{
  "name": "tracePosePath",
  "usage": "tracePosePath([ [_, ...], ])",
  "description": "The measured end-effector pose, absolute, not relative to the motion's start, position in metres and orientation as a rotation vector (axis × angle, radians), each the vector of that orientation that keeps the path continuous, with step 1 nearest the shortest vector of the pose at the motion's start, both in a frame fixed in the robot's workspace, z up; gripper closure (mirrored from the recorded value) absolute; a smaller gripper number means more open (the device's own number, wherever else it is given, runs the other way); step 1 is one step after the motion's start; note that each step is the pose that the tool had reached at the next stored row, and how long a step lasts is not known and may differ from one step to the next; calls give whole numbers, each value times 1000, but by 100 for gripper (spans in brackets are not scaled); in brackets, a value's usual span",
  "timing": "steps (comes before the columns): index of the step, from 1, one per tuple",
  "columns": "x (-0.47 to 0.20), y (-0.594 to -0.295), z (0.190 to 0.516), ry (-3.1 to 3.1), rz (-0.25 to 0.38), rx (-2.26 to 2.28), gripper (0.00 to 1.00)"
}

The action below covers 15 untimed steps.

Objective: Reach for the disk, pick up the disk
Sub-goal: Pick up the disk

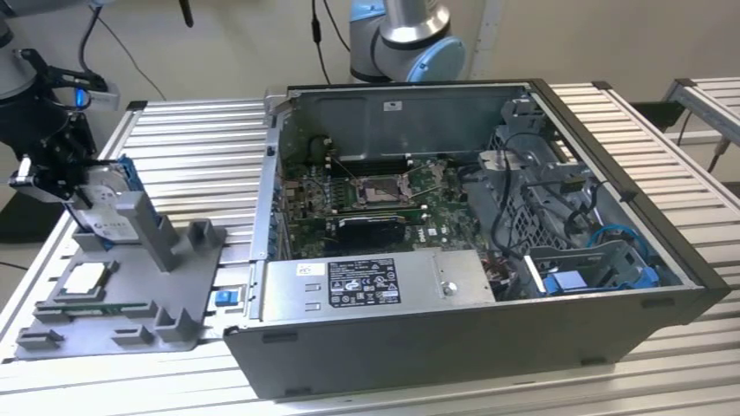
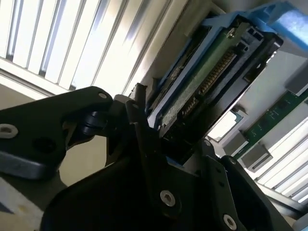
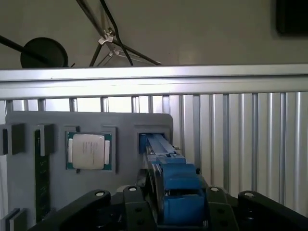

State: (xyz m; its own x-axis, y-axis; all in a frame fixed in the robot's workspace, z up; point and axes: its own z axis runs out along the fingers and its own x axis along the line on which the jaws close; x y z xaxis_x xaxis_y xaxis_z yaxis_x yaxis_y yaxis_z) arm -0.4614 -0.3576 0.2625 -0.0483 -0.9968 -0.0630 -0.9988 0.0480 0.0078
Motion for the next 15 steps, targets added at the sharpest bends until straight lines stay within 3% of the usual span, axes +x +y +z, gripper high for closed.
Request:
tracePosePath([
  [15,-461,-358,262,2232,76,-2153,100],
])
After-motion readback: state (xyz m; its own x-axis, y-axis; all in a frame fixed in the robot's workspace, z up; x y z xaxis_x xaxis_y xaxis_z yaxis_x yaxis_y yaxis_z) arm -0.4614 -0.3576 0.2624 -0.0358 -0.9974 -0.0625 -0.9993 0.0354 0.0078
